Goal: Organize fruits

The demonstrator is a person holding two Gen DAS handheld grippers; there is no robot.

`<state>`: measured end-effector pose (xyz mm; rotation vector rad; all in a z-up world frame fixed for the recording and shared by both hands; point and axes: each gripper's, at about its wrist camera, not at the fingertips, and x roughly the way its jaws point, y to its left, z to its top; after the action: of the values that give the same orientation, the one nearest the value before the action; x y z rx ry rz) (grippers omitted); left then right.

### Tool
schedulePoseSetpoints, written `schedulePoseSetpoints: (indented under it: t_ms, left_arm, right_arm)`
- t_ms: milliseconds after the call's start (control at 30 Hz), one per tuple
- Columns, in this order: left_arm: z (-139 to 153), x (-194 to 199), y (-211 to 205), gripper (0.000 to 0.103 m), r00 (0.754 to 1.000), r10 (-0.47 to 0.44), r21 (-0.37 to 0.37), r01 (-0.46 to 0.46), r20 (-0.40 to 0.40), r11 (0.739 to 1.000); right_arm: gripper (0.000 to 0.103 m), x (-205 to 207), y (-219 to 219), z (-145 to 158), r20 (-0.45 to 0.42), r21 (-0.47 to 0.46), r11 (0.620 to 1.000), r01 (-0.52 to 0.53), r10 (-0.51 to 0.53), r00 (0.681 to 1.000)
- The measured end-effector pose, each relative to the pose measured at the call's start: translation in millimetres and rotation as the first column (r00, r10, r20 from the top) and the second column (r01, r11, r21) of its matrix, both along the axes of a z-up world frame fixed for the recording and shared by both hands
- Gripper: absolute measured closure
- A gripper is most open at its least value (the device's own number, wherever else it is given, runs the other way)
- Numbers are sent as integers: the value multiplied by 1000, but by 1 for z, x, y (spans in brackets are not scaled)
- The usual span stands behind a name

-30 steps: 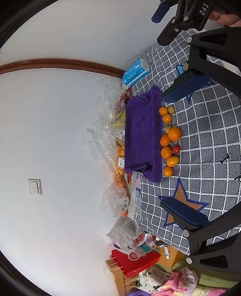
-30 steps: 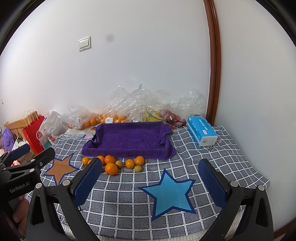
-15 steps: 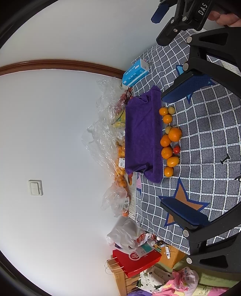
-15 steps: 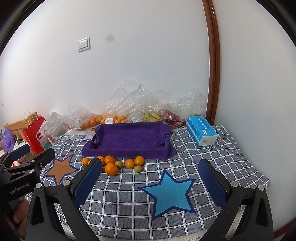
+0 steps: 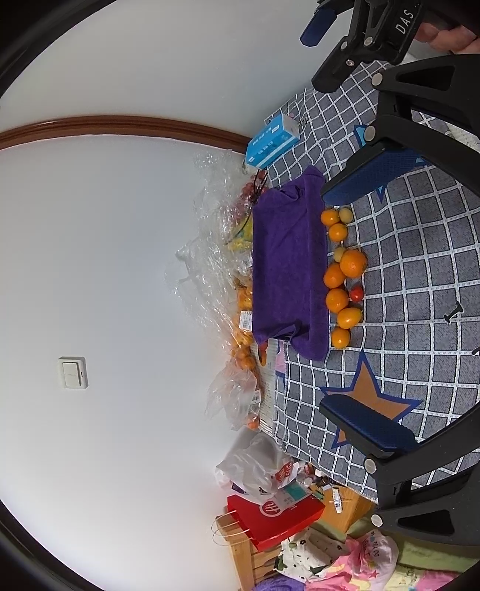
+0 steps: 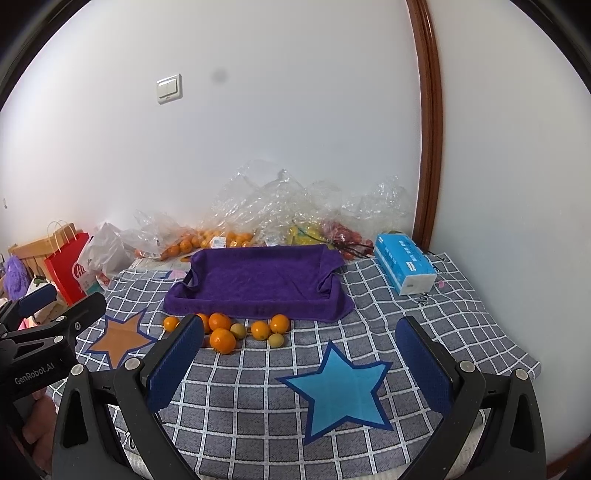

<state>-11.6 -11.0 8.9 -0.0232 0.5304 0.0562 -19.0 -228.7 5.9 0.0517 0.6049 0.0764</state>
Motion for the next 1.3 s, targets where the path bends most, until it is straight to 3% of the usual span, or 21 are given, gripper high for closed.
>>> schedulePoseSetpoints:
  t_ms: [333, 533, 733, 900, 1300]
  left_arm:
    - [-26, 35, 25, 0, 997, 43, -15, -44, -59, 999]
    - [-56, 61, 49, 2, 989, 93, -29, -97, -112, 995]
    - [-83, 91, 62, 3, 978, 94, -22, -100, -189, 995]
    - [-108, 116, 63, 3, 957, 63, -34, -76, -282, 997]
    - [-147, 152, 62, 3, 927, 20, -69, -50, -375, 996]
  right_arm:
    - [1, 37, 1, -30, -25, -36, 999, 1, -2, 1000]
    - [4, 70, 9, -67, -141, -29, 999, -36, 31, 990]
    - [7, 99, 21, -100, -198, -10, 998, -62, 59, 978]
    - [13, 119, 30, -129, -254, -6, 995, -95, 91, 963]
    - [34, 150, 40, -174, -338, 29, 993, -114, 117, 934]
